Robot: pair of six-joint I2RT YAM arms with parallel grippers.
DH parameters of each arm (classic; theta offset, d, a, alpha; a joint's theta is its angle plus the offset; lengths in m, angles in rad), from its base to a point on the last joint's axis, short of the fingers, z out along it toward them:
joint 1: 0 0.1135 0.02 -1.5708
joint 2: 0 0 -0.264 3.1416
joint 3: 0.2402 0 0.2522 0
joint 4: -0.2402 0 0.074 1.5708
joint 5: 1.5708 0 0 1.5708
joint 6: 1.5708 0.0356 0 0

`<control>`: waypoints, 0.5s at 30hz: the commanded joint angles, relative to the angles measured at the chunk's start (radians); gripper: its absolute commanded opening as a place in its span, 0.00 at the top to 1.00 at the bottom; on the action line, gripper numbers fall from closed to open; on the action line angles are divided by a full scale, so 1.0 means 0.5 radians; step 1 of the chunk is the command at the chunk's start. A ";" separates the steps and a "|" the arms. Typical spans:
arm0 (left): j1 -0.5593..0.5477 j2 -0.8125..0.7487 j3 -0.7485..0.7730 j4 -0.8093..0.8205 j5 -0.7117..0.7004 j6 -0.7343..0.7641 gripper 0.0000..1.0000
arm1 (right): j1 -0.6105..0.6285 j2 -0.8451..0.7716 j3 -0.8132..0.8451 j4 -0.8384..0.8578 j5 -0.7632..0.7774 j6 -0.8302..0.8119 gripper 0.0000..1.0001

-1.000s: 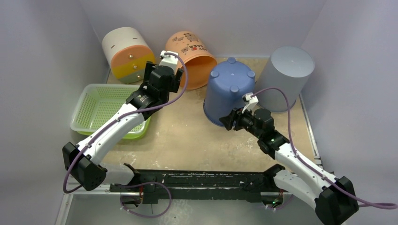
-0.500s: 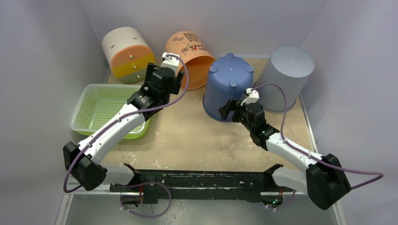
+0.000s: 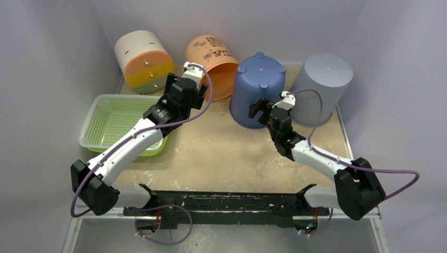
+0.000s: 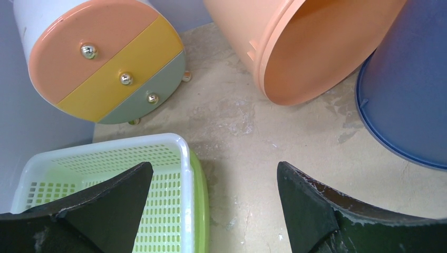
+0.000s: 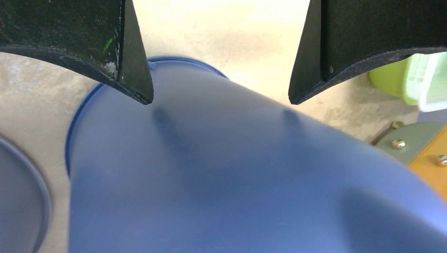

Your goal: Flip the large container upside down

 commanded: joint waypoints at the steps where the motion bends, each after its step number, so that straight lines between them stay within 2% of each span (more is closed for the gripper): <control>1: -0.016 -0.091 0.003 0.015 0.014 -0.015 0.15 | 0.149 -0.076 0.100 -0.023 0.099 0.034 0.00; 6: -0.016 -0.084 0.001 0.020 0.041 -0.029 0.15 | 0.399 -0.079 0.060 -0.024 0.015 0.164 0.00; 12: -0.018 -0.066 0.003 0.033 0.050 -0.033 0.15 | 0.459 0.247 0.101 0.514 -0.187 0.034 0.00; 15: -0.020 -0.078 0.008 0.025 0.035 -0.022 0.15 | 0.466 0.421 0.233 0.572 -0.071 -0.073 0.00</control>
